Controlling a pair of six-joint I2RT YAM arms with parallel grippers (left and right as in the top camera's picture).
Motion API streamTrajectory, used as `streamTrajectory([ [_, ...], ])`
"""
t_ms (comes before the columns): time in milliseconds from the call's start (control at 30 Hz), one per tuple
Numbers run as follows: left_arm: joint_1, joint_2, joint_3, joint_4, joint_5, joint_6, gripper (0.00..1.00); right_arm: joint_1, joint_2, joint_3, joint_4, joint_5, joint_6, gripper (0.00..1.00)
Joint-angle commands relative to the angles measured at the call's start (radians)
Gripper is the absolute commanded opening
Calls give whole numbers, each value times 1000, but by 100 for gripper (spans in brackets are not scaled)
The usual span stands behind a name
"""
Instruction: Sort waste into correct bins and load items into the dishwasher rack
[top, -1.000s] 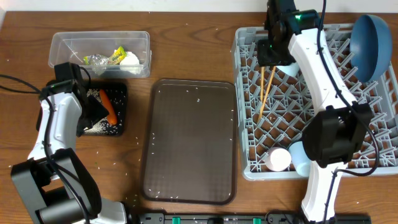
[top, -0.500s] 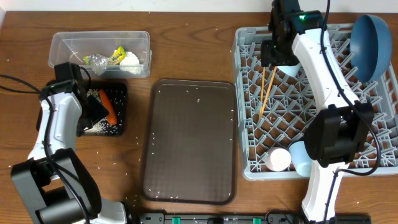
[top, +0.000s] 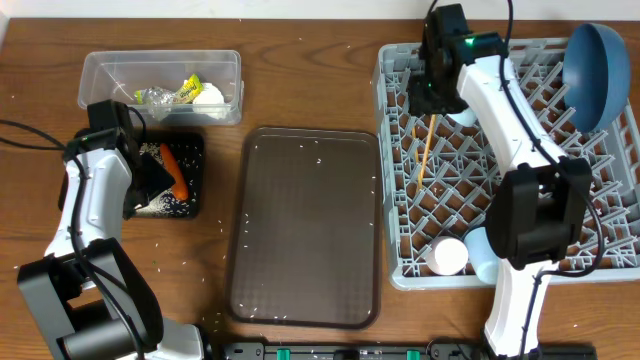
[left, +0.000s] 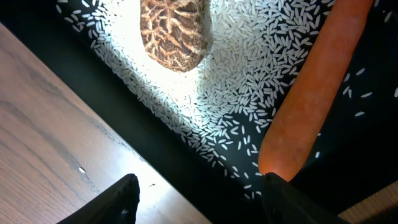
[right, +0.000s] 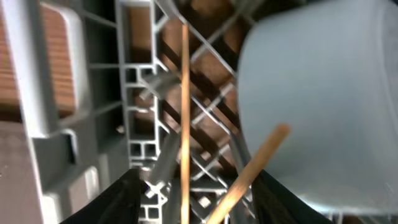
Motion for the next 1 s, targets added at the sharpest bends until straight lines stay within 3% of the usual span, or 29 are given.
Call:
streamTrajectory([
  [0,3,1,-5,2,-8,-6,64,24,7,-2,18,-35,-12,51],
  [333,3,1,-5,2,-8,-10,64,26,-100,-1,29,-37,-31,54],
  [667,3,1,-5,10,-1,-10,64,28,-286,-1,62,-71,-114,62],
  [967,3,1,-5,21,-1,-10,64,58,-329,-1,51,-141,-176,71],
])
